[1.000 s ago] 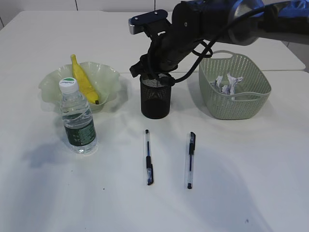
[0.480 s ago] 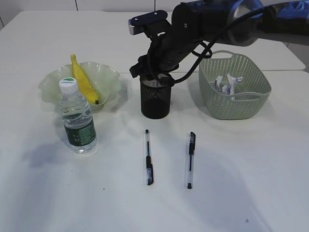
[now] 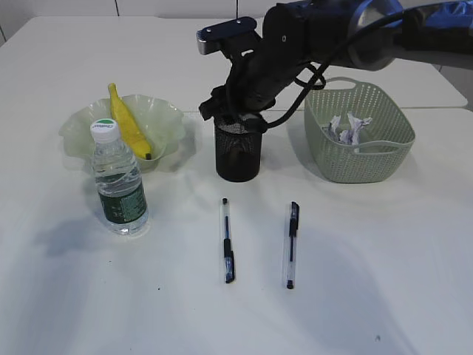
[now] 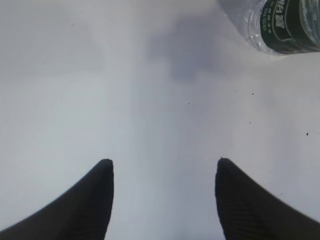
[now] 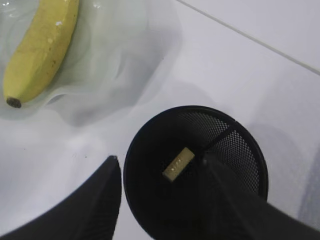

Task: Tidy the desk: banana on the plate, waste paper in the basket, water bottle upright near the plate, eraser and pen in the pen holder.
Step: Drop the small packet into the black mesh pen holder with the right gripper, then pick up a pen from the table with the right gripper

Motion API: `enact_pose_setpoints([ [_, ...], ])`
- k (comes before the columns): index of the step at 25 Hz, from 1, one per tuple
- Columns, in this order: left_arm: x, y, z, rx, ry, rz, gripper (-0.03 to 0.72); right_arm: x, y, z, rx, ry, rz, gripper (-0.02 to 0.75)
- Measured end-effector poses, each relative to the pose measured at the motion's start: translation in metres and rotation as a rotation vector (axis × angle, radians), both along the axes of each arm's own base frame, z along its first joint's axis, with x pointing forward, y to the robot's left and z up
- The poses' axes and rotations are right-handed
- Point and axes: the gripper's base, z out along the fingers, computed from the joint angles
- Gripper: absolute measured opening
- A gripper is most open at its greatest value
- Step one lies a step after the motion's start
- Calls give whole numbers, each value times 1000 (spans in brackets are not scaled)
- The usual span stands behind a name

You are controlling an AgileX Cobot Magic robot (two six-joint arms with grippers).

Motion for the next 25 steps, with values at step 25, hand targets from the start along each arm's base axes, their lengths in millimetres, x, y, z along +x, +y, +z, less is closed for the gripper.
enact_pose_setpoints([
  [25, -12, 2, 26, 18, -132, -1, 440, -49, -26, 34, -119, 467, -238, 382],
])
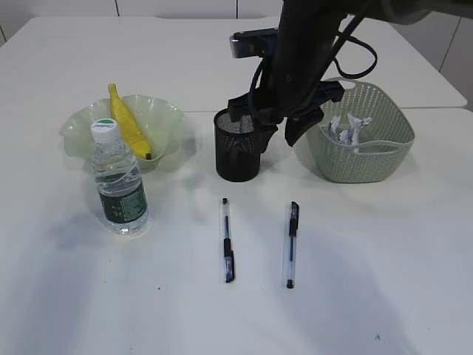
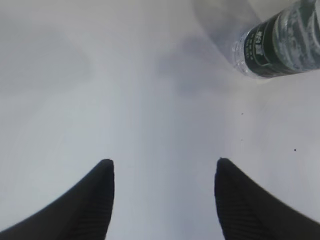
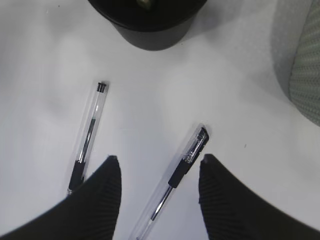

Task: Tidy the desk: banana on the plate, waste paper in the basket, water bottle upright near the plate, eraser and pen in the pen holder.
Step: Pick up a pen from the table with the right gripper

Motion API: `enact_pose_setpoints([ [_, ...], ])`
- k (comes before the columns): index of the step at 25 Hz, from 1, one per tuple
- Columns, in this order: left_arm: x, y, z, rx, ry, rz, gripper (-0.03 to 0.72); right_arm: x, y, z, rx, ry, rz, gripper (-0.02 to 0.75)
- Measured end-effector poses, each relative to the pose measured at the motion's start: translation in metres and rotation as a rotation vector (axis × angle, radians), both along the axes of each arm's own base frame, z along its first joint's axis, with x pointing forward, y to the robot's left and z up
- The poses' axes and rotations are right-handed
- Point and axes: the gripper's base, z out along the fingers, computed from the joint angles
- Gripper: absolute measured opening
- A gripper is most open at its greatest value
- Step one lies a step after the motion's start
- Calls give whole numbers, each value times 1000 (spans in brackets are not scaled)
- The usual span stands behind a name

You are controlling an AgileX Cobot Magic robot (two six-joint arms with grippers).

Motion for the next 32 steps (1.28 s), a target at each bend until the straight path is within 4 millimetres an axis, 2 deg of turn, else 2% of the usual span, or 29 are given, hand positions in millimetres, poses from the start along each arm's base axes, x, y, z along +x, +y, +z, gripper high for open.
enact_pose_setpoints([
  [3, -9, 0, 14, 0, -55, 0, 440, -2, 0, -5, 20, 30, -67, 382],
  [8, -18, 0, 23, -3, -80, -2, 437, -9, -3, -25, 3, 102, -156, 382],
  [21, -20, 0, 23, -3, -76, -3, 436, -29, -13, -68, -81, 240, -194, 379],
  [28, -20, 0, 23, -3, -76, -3, 434, -35, -14, -87, -63, 251, -201, 378],
  [32, -20, 0, 23, -3, -76, -3, 433, -34, -13, -92, -26, 222, -265, 378],
])
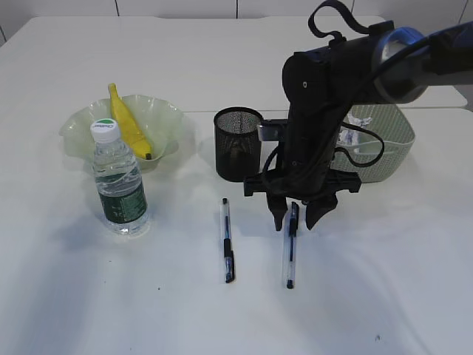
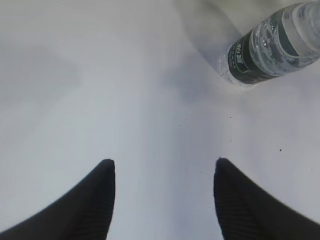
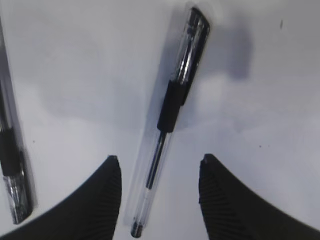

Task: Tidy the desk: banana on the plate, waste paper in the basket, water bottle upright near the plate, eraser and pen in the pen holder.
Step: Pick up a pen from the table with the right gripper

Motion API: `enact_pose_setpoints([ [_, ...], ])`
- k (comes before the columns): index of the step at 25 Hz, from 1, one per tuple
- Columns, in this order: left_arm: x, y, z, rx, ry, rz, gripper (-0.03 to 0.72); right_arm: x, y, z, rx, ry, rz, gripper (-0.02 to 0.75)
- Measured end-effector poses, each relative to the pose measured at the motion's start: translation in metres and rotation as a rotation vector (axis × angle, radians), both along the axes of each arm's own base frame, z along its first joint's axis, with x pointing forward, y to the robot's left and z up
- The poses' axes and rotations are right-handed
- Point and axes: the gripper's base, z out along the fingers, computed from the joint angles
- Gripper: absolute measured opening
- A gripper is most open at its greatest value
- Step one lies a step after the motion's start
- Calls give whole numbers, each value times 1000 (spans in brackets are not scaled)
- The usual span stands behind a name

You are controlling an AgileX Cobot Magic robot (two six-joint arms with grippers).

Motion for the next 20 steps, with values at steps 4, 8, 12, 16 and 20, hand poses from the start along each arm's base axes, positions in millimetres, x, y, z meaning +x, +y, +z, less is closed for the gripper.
enact_pose_setpoints([
  [4, 0, 0, 0, 0, 1, 0, 433, 3, 2, 0, 20, -34, -69, 378],
  [8, 0, 0, 0, 0, 1, 0, 431, 5, 2, -1, 22, -48, -101, 378],
  [12, 0, 0, 0, 0, 1, 0, 431, 7, 2, -6, 14, -58, -118, 377],
  [16, 0, 0, 0, 0, -2, 0, 431, 9, 1, -11, 13, -57, -121, 377],
  [20, 1, 0, 0, 0, -6, 1, 431, 10, 0, -19, -2, -49, -116, 377],
])
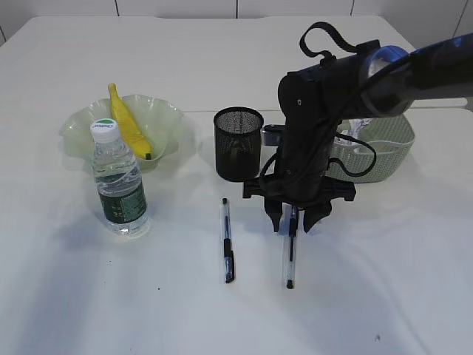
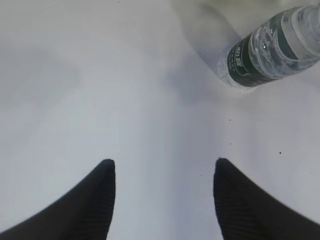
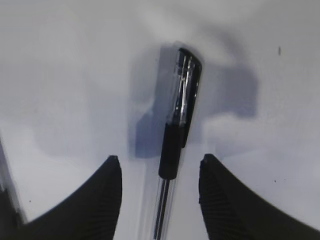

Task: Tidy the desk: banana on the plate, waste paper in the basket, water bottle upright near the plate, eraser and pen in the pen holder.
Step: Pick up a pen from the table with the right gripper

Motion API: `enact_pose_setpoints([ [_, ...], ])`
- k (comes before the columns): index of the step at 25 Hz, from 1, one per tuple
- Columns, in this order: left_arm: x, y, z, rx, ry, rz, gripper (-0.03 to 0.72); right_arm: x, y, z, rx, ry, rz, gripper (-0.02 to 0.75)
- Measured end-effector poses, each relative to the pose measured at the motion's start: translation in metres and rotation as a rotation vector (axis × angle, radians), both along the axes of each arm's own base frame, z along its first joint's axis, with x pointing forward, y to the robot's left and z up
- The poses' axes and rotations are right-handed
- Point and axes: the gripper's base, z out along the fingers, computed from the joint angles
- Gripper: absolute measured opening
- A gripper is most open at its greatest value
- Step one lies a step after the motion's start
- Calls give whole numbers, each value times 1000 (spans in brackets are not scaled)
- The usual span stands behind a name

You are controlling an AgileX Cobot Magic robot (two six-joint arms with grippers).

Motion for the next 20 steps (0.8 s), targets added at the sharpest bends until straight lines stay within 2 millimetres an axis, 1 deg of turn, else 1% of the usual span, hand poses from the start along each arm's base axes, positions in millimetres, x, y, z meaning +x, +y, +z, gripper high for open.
enact_pose_setpoints([
  [4, 0, 0, 0, 2, 0, 0, 431, 1, 0, -7, -9, 11, 3, 377],
  [14, 1, 1, 0, 16, -8, -1, 430, 4, -2, -7, -3, -10, 2, 375],
  [18, 1, 1, 0, 16, -10, -1, 430, 4, -2, -15, -10, 4, 2, 375],
  [20, 1, 1, 0, 16, -12, -1, 430, 4, -2, -15, -9, 2, 9, 375],
])
